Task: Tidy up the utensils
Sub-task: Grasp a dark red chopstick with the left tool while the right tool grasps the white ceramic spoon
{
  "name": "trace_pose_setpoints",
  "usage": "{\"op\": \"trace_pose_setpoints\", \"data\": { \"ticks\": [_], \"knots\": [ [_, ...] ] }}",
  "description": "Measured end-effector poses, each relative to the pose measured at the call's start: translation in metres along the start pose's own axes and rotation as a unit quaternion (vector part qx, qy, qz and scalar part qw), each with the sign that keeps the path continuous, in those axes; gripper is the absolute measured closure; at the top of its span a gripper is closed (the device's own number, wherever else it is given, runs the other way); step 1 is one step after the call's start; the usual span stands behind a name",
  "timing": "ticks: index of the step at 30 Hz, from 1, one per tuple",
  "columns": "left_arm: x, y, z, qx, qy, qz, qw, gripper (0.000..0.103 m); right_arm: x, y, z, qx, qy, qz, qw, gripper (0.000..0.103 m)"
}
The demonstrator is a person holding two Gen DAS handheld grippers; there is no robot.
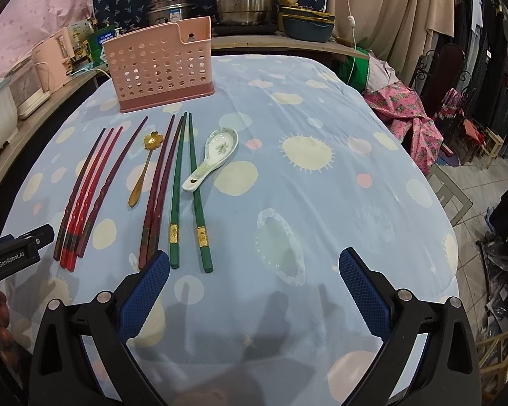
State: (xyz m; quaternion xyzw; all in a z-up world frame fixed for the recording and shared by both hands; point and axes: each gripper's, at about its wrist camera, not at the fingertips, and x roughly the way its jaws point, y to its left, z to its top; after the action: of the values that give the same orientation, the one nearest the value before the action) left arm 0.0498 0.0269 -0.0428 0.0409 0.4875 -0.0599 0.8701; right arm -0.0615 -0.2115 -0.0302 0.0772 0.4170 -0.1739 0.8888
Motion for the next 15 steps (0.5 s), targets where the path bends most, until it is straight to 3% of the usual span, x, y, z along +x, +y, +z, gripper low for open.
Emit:
{"op": "trace_pose_setpoints", "data": {
  "ticks": [8,15],
  "knots": [
    [0.017,-0.002,0.005,0.007,0.015,-0.019,0.9997,0.044,0.018,-0.006,0.032,0.018,-0.017,0.008,1.000,0.010],
    [0.016,-0.003,0.004,0.012,0.009,-0.025,0.9996,0.061,0.049,0.002,0.069,0.039,-0.020,0.034,0.998,0.031]
  ]
}}
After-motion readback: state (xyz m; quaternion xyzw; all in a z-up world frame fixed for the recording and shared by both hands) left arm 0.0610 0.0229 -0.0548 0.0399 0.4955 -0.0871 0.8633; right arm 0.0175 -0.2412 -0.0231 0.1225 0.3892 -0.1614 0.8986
